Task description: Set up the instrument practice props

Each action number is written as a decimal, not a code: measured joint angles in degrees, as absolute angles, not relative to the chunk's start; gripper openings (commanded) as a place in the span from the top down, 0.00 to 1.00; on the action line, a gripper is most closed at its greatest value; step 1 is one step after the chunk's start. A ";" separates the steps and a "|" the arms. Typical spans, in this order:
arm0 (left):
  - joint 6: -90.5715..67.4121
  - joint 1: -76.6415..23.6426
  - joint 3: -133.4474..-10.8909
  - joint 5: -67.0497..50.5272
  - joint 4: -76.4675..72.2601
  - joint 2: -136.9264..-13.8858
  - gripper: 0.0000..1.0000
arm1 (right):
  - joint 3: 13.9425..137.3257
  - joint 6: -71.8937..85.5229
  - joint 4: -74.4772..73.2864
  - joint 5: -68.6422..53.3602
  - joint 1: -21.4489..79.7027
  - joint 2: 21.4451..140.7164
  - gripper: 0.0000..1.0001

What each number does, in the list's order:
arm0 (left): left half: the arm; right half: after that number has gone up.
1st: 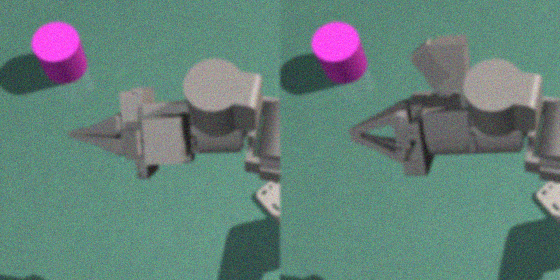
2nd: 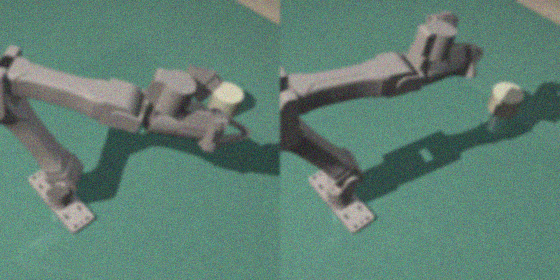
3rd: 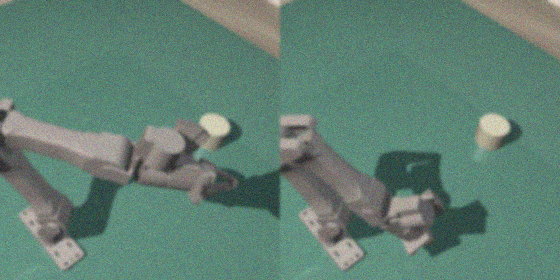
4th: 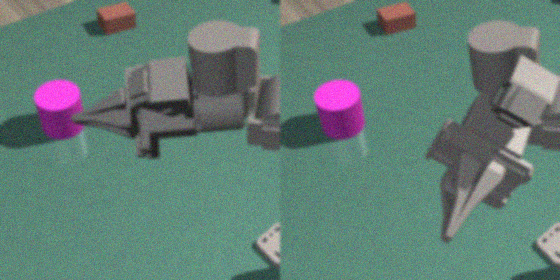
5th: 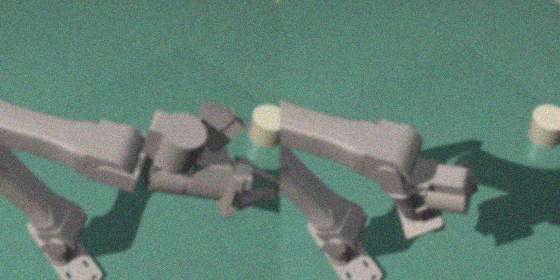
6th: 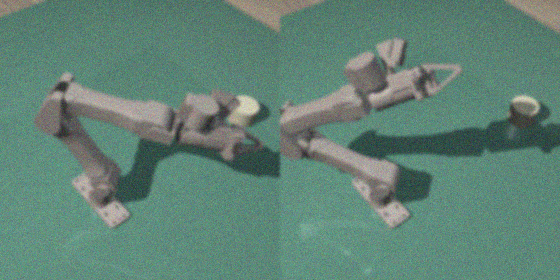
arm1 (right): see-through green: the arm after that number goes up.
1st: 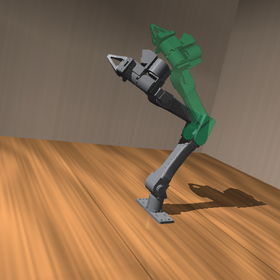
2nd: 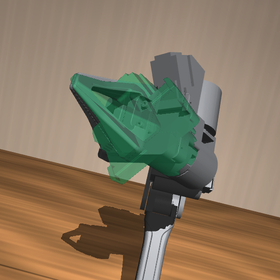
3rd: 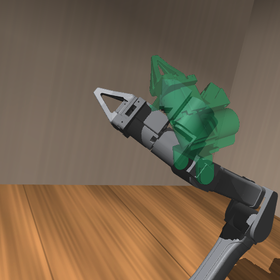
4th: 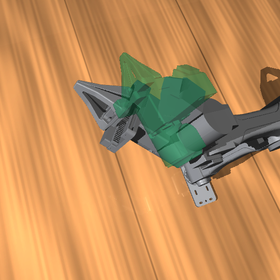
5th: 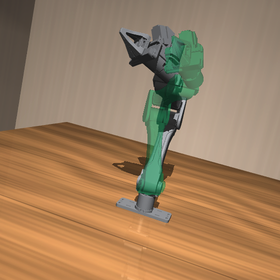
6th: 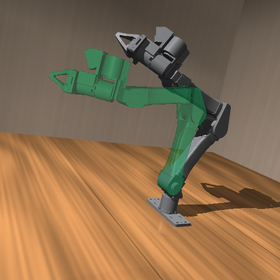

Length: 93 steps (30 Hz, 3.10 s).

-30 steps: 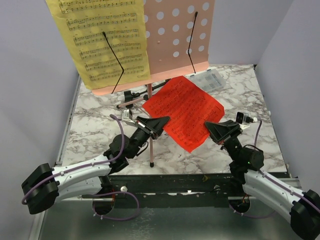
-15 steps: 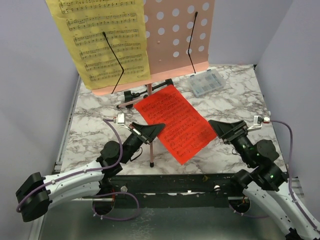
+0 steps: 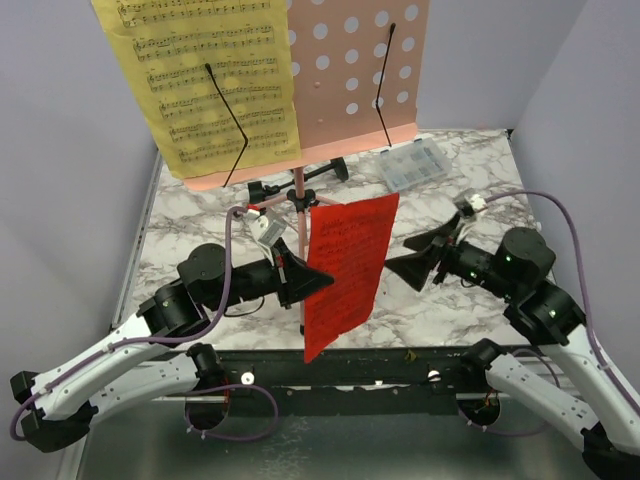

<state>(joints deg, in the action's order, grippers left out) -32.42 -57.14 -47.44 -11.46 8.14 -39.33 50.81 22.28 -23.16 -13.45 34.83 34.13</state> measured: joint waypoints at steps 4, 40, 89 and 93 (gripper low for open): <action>-26.15 -57.14 -52.38 -19.14 16.32 -39.55 1.00 | 50.98 18.74 -19.29 -33.26 34.94 40.16 0.12; -18.55 -57.14 -67.18 -43.55 15.75 -44.75 1.00 | 43.33 27.35 -0.21 -38.61 34.94 24.01 0.18; -13.02 -57.14 -93.78 2.48 23.64 -51.72 1.00 | 68.60 22.68 -0.49 -4.51 34.94 47.16 0.23; -9.43 -57.14 -101.78 8.25 26.52 -54.50 1.00 | 74.96 22.52 1.41 -4.86 34.94 53.58 0.26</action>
<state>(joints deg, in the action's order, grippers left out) -9.43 -57.14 -101.78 8.25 26.52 -54.50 74.96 22.52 1.41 -4.86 34.94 53.58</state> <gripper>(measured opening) 0.018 0.765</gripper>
